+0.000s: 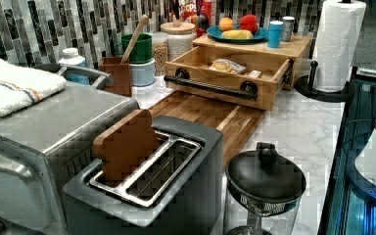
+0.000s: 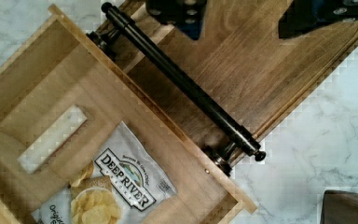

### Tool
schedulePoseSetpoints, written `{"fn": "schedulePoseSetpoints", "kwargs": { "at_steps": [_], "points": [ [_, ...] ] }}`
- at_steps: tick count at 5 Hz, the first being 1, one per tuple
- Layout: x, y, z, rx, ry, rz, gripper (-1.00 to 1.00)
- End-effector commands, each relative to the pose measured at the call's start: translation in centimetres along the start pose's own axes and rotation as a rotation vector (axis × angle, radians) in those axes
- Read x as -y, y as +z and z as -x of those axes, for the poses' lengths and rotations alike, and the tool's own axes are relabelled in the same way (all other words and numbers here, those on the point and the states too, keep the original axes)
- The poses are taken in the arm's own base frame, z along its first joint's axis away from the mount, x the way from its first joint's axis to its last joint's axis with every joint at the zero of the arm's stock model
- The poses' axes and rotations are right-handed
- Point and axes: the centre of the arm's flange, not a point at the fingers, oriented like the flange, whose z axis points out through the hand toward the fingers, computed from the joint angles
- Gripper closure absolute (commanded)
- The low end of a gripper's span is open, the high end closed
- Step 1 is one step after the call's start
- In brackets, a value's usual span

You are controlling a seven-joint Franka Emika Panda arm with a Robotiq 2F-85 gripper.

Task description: Close the drawer.

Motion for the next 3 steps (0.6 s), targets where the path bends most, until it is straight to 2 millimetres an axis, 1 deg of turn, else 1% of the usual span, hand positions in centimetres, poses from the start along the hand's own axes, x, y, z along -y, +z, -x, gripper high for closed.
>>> {"fn": "schedulePoseSetpoints", "kwargs": {
  "at_steps": [1, 2, 3],
  "points": [
    [0.0, 0.1, 0.0, 0.0, -0.01, 0.0, 1.0],
    [0.0, 0.1, 0.0, 0.0, -0.01, 0.0, 1.0],
    [1.3, 0.1, 0.1, 0.061, -0.117, -0.026, -1.0]
  ]
}}
